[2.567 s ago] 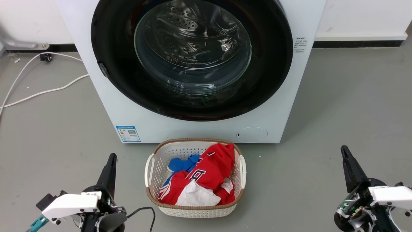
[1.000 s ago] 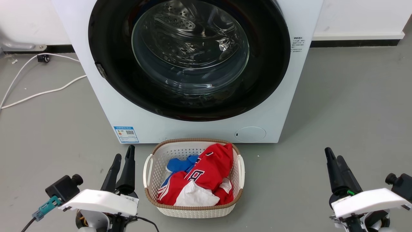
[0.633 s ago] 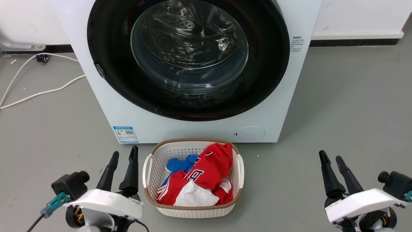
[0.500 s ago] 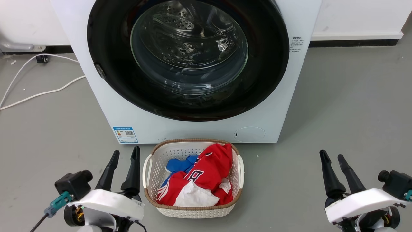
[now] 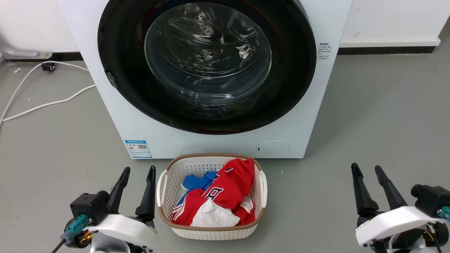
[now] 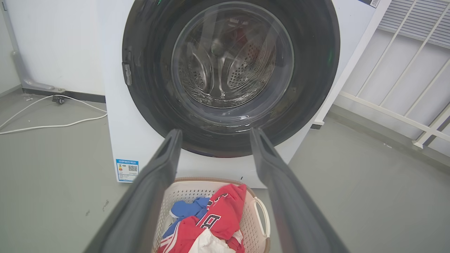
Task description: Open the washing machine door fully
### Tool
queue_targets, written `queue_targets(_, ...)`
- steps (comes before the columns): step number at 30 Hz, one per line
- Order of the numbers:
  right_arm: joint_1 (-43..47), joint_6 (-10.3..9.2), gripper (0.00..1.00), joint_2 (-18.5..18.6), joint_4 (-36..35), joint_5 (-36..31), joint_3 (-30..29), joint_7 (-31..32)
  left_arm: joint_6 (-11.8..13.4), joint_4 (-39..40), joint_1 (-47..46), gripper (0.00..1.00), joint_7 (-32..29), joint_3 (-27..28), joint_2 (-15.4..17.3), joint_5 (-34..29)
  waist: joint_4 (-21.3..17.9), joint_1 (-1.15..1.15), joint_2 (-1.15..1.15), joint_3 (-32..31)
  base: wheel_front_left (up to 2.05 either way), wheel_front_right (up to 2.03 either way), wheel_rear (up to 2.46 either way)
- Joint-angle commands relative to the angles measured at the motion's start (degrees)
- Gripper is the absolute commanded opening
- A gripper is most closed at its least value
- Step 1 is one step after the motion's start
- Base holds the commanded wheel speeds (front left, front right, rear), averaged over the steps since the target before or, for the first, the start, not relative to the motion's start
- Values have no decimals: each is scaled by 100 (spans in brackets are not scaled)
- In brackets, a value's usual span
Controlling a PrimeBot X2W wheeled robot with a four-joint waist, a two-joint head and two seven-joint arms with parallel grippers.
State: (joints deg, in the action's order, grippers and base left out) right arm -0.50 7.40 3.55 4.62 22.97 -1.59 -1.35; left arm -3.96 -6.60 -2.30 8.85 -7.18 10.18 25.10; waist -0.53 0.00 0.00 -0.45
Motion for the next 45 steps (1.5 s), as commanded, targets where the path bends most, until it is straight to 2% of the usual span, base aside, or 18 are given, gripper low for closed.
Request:
queue_targets(1,17,9,100,-4,-80,-121,-11,-34,19,43,15,100,54,-25,46,-117,4,0,0,-4,0,0,0)
queue_targets(29,125,12,100,-61,-120,-1465,-97,-109,71,-48,-35,100,413,-176,120,-1115,93,0,0,-48,0,0,0)
queue_targets(45,150,14,100,-72,-170,-1926,-63,-180,104,-164,-15,100,581,-145,67,-1427,75,0,0,-44,0,0,0)
